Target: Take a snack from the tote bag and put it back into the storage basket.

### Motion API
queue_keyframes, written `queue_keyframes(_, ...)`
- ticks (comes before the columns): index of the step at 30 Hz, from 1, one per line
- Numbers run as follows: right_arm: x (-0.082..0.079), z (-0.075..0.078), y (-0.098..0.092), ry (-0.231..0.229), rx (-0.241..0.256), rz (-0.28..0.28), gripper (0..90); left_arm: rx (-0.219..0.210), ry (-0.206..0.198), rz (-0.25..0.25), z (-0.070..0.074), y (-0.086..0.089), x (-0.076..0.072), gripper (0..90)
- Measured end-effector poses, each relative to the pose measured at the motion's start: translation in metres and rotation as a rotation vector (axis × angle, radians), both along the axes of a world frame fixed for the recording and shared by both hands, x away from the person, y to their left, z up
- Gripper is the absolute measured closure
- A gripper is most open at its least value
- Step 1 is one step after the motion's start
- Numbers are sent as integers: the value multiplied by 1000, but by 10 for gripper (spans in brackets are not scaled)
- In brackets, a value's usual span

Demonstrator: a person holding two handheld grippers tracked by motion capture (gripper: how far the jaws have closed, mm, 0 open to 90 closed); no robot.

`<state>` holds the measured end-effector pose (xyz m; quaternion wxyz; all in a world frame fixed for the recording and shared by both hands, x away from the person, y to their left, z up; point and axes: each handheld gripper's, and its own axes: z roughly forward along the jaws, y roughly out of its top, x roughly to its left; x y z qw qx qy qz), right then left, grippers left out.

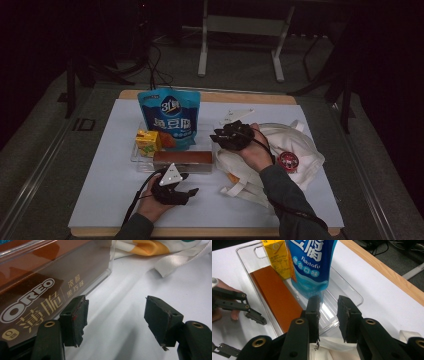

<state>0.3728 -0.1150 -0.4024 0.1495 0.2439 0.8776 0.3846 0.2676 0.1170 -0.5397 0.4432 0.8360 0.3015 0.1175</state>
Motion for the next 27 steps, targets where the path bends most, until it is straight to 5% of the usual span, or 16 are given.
queue_keyframes(27, -9, 1, -37, 18, -7, -16, 694, 1, -1, 0, 0, 0, 0, 348)
